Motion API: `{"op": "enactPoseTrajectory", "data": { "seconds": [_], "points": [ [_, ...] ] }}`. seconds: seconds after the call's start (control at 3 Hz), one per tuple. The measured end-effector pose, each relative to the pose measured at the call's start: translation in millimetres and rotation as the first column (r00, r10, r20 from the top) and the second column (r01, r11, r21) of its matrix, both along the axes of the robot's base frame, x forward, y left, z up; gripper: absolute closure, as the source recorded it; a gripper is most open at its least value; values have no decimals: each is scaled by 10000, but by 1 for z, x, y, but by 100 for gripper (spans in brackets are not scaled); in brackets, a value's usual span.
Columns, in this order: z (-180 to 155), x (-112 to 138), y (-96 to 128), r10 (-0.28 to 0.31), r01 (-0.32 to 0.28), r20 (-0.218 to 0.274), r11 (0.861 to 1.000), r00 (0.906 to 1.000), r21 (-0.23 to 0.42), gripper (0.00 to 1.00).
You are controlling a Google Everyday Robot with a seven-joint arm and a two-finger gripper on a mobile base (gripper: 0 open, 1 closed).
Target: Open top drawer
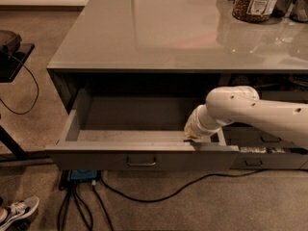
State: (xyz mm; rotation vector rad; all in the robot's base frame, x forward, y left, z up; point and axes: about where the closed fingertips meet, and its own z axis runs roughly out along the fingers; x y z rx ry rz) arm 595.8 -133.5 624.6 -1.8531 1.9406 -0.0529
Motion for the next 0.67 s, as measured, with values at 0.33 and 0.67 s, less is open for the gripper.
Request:
{"op": "enactPoseTrajectory", "data": {
  "seconds": [0.33,0.67],
  "points": [
    [-10,-26,-1,172,-174,-145,9998,9997,-120,100],
    [-9,-25,-1,173,-174,-145,9998,9997,-120,100]
  ]
}}
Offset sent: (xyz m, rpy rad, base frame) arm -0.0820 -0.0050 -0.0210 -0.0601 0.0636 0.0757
